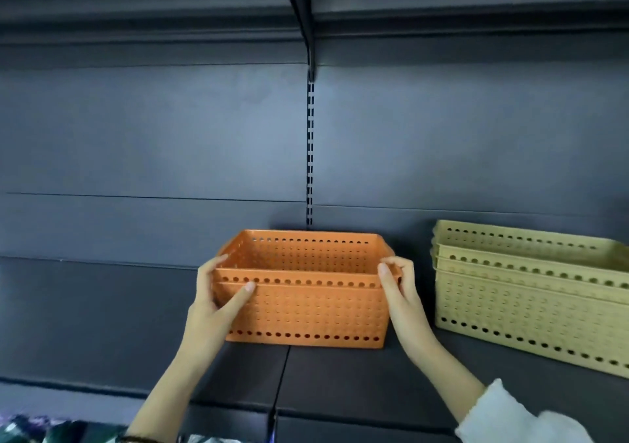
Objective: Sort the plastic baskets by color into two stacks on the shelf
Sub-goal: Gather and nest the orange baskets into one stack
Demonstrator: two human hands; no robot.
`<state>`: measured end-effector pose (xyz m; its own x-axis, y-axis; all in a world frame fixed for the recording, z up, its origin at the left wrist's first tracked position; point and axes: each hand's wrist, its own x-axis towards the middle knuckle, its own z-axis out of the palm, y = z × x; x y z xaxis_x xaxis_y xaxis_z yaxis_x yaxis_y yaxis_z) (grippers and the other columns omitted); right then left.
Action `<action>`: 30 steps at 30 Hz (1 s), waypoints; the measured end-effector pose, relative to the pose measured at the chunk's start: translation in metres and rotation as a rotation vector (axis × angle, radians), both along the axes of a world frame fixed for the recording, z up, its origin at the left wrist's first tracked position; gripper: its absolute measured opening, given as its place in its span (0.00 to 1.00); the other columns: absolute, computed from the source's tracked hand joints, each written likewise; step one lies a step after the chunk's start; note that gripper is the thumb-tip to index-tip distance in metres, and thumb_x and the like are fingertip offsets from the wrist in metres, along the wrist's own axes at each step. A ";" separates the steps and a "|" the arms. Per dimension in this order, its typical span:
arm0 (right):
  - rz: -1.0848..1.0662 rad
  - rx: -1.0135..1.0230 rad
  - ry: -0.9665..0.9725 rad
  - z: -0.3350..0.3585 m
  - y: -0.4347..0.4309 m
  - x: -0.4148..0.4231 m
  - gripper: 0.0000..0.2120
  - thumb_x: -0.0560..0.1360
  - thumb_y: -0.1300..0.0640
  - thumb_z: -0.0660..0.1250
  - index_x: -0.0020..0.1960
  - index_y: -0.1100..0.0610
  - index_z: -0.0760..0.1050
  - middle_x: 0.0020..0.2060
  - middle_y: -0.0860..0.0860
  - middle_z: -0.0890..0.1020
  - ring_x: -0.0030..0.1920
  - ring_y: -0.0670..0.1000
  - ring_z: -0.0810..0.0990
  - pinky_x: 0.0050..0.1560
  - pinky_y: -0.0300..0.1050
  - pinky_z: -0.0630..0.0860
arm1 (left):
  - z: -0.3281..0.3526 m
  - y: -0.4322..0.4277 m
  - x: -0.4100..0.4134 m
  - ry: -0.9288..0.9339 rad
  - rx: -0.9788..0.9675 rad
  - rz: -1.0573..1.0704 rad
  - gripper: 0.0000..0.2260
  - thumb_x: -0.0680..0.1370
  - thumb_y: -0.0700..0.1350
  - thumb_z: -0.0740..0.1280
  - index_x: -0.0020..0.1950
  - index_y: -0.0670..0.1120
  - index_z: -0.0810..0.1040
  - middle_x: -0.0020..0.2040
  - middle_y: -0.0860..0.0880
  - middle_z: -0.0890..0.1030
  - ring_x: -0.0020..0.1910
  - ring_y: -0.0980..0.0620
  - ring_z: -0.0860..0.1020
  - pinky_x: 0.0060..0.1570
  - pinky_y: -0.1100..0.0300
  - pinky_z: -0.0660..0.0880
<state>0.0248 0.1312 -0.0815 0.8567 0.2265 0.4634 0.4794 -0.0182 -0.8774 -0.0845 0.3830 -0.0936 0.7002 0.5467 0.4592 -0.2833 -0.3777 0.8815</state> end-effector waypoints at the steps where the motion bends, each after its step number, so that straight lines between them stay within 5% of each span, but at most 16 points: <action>1: -0.026 0.001 0.004 0.000 -0.003 -0.007 0.07 0.80 0.49 0.57 0.57 0.49 0.67 0.51 0.41 0.74 0.47 0.29 0.73 0.44 0.27 0.69 | 0.000 -0.001 -0.002 0.006 0.008 -0.007 0.23 0.73 0.51 0.72 0.62 0.66 0.66 0.56 0.54 0.79 0.55 0.53 0.78 0.50 0.57 0.72; 9: -0.226 0.028 0.010 -0.005 -0.056 -0.054 0.09 0.76 0.41 0.59 0.55 0.39 0.70 0.59 0.40 0.75 0.62 0.42 0.72 0.61 0.45 0.68 | 0.001 -0.048 -0.023 -0.011 0.015 -0.145 0.23 0.73 0.51 0.70 0.62 0.67 0.65 0.52 0.62 0.76 0.49 0.63 0.76 0.41 0.66 0.71; 14: -0.211 -0.065 0.045 0.006 -0.086 -0.066 0.26 0.70 0.33 0.59 0.66 0.38 0.68 0.64 0.38 0.72 0.63 0.37 0.70 0.65 0.44 0.67 | 0.001 -0.072 -0.023 -0.004 0.042 -0.160 0.25 0.74 0.51 0.69 0.63 0.70 0.61 0.59 0.52 0.77 0.56 0.52 0.77 0.53 0.54 0.73; 16: -0.204 -0.108 0.055 0.010 -0.094 -0.066 0.35 0.67 0.28 0.60 0.71 0.40 0.64 0.69 0.41 0.70 0.68 0.43 0.69 0.69 0.51 0.66 | 0.001 -0.077 -0.021 -0.013 0.160 -0.061 0.26 0.75 0.51 0.69 0.69 0.63 0.61 0.70 0.48 0.70 0.70 0.48 0.66 0.67 0.47 0.65; 19: -0.167 -0.169 0.053 0.015 -0.107 -0.068 0.35 0.71 0.33 0.60 0.74 0.44 0.62 0.71 0.42 0.69 0.70 0.46 0.68 0.67 0.51 0.71 | 0.007 -0.088 -0.022 -0.047 0.418 0.114 0.25 0.77 0.48 0.67 0.71 0.56 0.64 0.76 0.42 0.59 0.77 0.44 0.51 0.71 0.43 0.55; 22: -0.200 -0.322 -0.009 0.019 -0.131 -0.071 0.21 0.78 0.46 0.61 0.70 0.49 0.68 0.63 0.42 0.75 0.65 0.46 0.73 0.57 0.36 0.72 | 0.016 -0.113 -0.024 -0.171 0.798 0.241 0.15 0.75 0.49 0.63 0.61 0.49 0.76 0.69 0.42 0.70 0.72 0.38 0.60 0.68 0.41 0.58; 25: -0.335 -0.568 -0.135 0.015 -0.180 -0.075 0.20 0.77 0.51 0.64 0.69 0.52 0.71 0.65 0.48 0.76 0.65 0.50 0.74 0.63 0.41 0.70 | 0.029 -0.168 -0.023 -0.195 1.026 0.170 0.11 0.75 0.50 0.62 0.52 0.49 0.80 0.60 0.46 0.78 0.66 0.42 0.68 0.63 0.41 0.64; 30: -0.464 -1.025 -0.406 0.011 -0.284 -0.093 0.25 0.76 0.47 0.64 0.71 0.50 0.67 0.69 0.49 0.73 0.68 0.52 0.71 0.63 0.49 0.72 | 0.038 -0.284 -0.009 -0.209 1.434 -0.065 0.13 0.71 0.48 0.70 0.55 0.50 0.80 0.54 0.48 0.82 0.56 0.45 0.78 0.50 0.50 0.74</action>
<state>-0.0678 -0.1532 -0.0707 0.7874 0.3561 0.5032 0.4806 -0.8658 -0.1395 -0.0938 0.0994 -0.0554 0.5585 -0.4910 0.6686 -0.4072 -0.8645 -0.2946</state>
